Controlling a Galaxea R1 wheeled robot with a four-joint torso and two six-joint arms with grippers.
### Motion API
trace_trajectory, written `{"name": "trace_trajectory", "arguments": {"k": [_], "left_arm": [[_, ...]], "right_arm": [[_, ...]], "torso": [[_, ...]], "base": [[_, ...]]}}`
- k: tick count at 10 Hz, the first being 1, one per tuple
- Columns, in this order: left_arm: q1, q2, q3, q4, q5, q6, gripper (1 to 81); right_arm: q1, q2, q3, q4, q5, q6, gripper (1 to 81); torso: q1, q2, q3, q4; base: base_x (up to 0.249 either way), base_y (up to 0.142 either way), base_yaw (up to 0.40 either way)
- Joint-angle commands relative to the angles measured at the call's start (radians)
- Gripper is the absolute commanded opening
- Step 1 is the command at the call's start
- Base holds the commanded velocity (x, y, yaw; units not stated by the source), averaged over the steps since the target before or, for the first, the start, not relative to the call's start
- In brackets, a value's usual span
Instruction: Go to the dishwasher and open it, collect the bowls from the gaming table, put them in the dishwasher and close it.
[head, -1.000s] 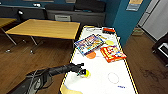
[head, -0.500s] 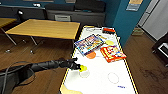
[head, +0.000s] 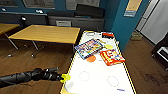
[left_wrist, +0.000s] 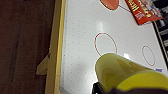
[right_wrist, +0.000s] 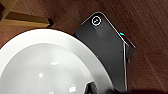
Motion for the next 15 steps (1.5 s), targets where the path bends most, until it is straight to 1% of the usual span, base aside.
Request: {"name": "trace_trajectory", "arguments": {"k": [1,2,3,4,5,6,7,8,9,10,11,12,13,14,15], "left_arm": [[0.237,-0.142,0.17,0.248,-0.114,0.014,1.0],[0.317,-0.112,0.139,0.29,-0.144,0.014,1.0],[0.38,-0.075,0.101,0.313,-0.16,0.014,1.0],[0.434,-0.029,0.049,0.34,-0.161,0.014,1.0],[0.481,0.004,0.012,0.353,-0.16,0.014,1.0],[0.529,0.048,-0.051,0.371,-0.161,0.014,1.0],[0.578,0.092,-0.117,0.394,-0.181,0.014,1.0],[0.622,0.119,-0.169,0.407,-0.206,0.014,1.0],[0.659,0.143,-0.219,0.419,-0.232,0.014,1.0],[0.689,0.157,-0.252,0.425,-0.258,0.015,1.0],[0.71,0.168,-0.277,0.433,-0.273,0.015,1.0],[0.731,0.177,-0.295,0.439,-0.278,0.015,1.0],[0.756,0.198,-0.324,0.45,-0.278,0.015,1.0],[0.786,0.229,-0.365,0.463,-0.288,0.015,1.0],[0.814,0.264,-0.41,0.482,-0.301,0.015,1.0]], "right_arm": [[0.018,-0.041,0.028,-0.024,-0.072,-0.004,1.0],[0.018,-0.041,0.028,-0.025,-0.07,-0.004,1.0],[0.018,-0.041,0.025,-0.025,-0.072,-0.004,1.0],[0.018,-0.04,0.021,-0.025,-0.072,-0.006,1.0],[0.018,-0.038,0.016,-0.027,-0.072,-0.004,1.0],[0.018,-0.032,0.005,-0.028,-0.072,-0.006,1.0],[0.017,-0.015,-0.016,-0.03,-0.072,-0.006,1.0],[0.011,-0.001,-0.032,-0.034,-0.072,-0.006,1.0],[0.01,0.009,-0.045,-0.034,-0.072,-0.006,1.0],[0.01,0.016,-0.051,-0.034,-0.073,-0.006,1.0],[0.01,0.019,-0.054,-0.034,-0.073,-0.004,1.0],[0.009,0.023,-0.058,-0.037,-0.078,-0.004,1.0],[0.003,0.033,-0.074,-0.039,-0.078,-0.004,1.0],[-0.005,0.048,-0.097,-0.039,-0.078,-0.006,1.0],[-0.008,0.068,-0.127,-0.042,-0.08,-0.006,1.0]], "torso": [[0.0,0.0,0.054,0.0],[0.0,0.0,0.078,0.0],[0.0,0.0,0.092,0.0],[0.0,0.0,0.114,0.0],[-0.001,0.0,0.089,0.0],[-0.002,-0.001,0.097,0.0],[-0.002,-0.002,0.102,0.0],[-0.003,-0.002,0.1,0.0],[-0.003,-0.002,0.132,0.07],[-0.003,-0.002,0.139,0.1],[-0.003,-0.002,0.111,0.026],[-0.003,-0.002,0.115,0.052],[-0.003,-0.002,0.118,0.072],[-0.004,-0.002,0.156,0.082],[-0.004,-0.002,0.181,0.081]], "base": [[0.0,0.0,0.0],[0.0,0.0,0.0],[0.0,0.0,0.0],[0.0,0.0,0.0],[0.0,0.0,0.0],[0.0,0.0,0.0],[0.0,0.0,0.0],[0.0,0.0,0.0],[0.0,0.0,0.0],[0.0,0.0,0.0],[0.0,0.0,0.0],[0.0,0.0,0.0],[0.0,0.0,0.0],[0.0,0.0,0.0],[0.0,0.0,0.0]]}}
